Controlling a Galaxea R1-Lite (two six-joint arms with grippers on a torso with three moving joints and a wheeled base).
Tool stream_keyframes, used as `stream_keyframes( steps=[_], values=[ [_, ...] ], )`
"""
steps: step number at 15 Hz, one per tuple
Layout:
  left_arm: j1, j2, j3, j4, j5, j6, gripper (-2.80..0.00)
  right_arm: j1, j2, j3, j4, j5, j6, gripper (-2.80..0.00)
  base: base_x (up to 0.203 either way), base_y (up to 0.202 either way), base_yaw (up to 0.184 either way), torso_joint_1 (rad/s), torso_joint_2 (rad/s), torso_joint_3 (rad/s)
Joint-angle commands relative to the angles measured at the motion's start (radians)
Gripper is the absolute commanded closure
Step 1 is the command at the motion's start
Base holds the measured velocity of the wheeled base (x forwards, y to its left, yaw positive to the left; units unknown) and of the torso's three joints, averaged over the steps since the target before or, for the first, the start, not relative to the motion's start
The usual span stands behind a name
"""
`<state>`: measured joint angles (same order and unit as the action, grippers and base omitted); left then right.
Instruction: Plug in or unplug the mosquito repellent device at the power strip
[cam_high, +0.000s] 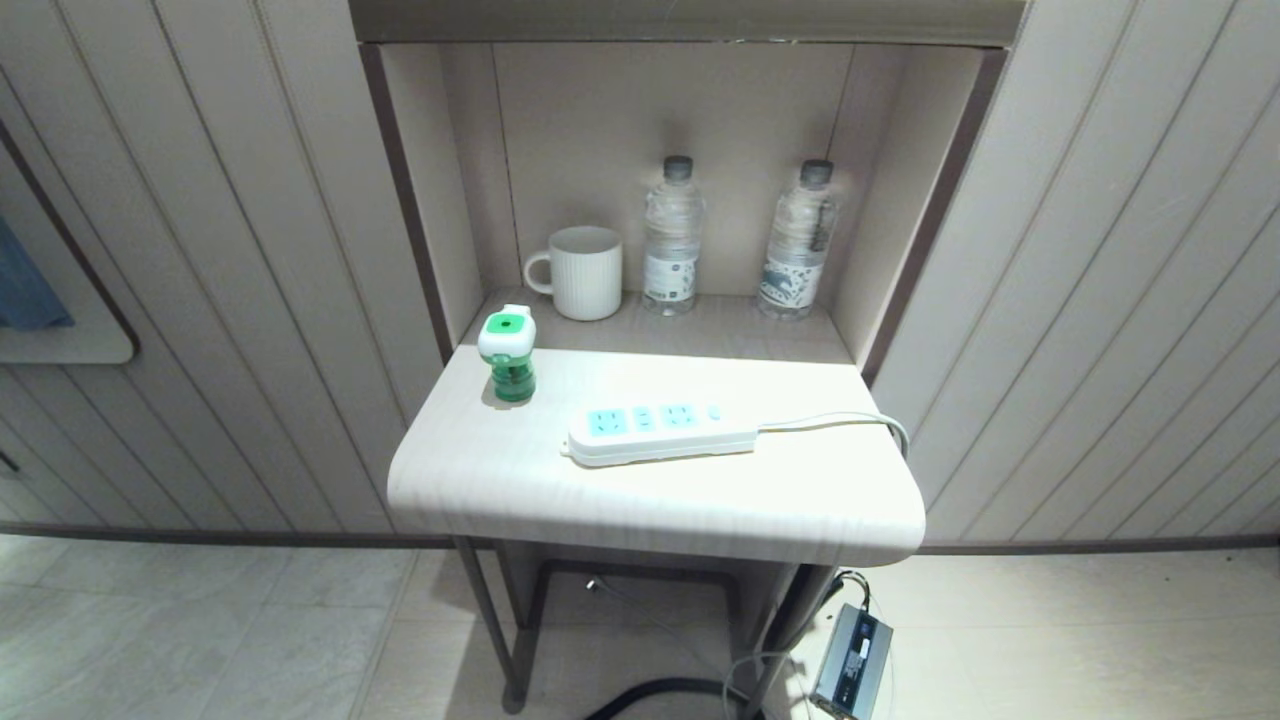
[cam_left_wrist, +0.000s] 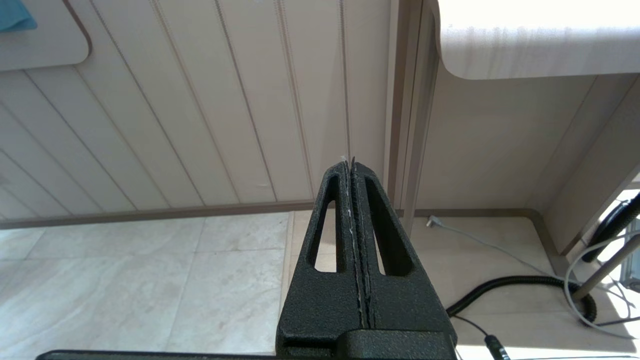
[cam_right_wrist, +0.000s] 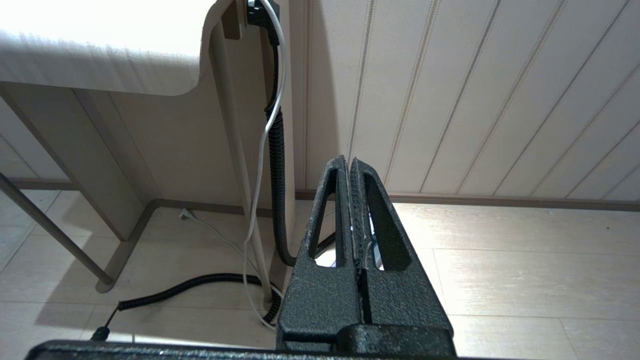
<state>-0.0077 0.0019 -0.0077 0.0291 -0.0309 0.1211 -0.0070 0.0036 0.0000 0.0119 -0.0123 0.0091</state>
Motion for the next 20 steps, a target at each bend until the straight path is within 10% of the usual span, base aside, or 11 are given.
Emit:
stream_keyframes(
  steps=[1,20],
  values=[
    [0.0,0.003,0.0,0.0,0.0,0.005,0.0,-0.001,0.001,0.0,0.0,0.0,0.0,0.0,0.0,0.0,0.0,0.0,0.0,0.0],
    [0.0,0.001,0.002,-0.003,0.0,-0.009,0.0,0.001,-0.001,0.0,0.0,-0.001,0.0,0.0,0.0,0.0,0.0,0.065,-0.15,-0.087]
  ],
)
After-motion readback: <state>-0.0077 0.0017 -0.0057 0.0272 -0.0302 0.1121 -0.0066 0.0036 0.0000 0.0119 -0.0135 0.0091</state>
